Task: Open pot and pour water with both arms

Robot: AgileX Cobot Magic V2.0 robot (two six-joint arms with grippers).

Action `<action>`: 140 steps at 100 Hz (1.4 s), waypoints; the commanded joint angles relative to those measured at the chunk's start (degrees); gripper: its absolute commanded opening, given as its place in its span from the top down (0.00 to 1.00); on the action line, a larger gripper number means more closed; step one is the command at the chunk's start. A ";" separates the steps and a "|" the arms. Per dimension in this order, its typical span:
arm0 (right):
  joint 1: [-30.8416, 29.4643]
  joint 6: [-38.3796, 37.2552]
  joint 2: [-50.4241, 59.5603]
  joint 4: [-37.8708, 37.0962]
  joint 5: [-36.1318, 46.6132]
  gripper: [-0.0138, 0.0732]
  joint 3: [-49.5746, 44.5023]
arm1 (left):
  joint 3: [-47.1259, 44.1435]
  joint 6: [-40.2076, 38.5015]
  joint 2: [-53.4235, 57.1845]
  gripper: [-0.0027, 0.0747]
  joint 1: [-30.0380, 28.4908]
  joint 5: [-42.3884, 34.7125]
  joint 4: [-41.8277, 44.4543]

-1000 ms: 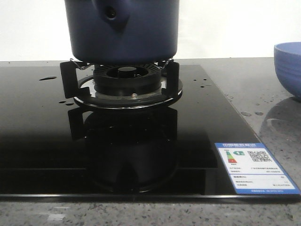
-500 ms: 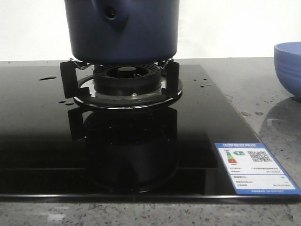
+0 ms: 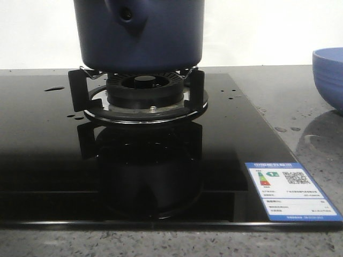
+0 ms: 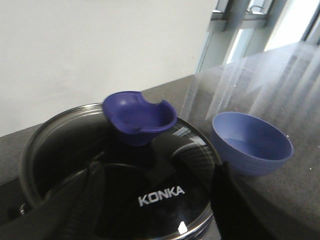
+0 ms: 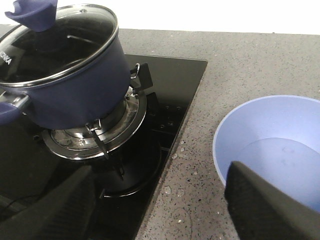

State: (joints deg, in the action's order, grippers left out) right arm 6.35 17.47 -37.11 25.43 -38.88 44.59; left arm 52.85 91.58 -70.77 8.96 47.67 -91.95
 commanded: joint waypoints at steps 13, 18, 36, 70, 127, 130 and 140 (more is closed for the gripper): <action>0.15 0.74 -0.43 1.27 3.19 0.27 2.02 | 6.64 5.08 -4.12 0.42 5.69 -6.85 -2.60; 0.15 0.74 -0.43 1.27 2.94 0.27 2.02 | 7.57 5.62 -5.23 0.42 6.28 -9.25 -2.60; 0.15 0.74 -0.43 1.27 2.36 0.27 2.02 | 11.19 5.64 -9.52 0.42 7.60 -7.90 -2.60; 0.15 0.74 -0.43 1.27 2.28 0.27 2.02 | 15.53 5.75 -14.12 0.37 11.08 -10.71 -2.70; 0.15 0.74 -0.43 1.27 2.14 0.27 2.02 | 15.67 5.75 -14.82 0.52 11.29 -10.58 -2.93; 0.15 0.74 -0.43 1.27 2.14 0.27 2.02 | 15.67 5.75 -14.82 0.52 11.29 -10.59 -3.04; 0.15 0.74 -0.43 0.26 1.83 0.27 2.02 | 15.82 5.75 -14.70 0.52 11.17 -10.59 -3.33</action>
State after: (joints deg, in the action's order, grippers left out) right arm 6.35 17.47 -37.11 25.45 -40.03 44.59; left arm 66.66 97.65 -87.45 19.85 35.68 -91.75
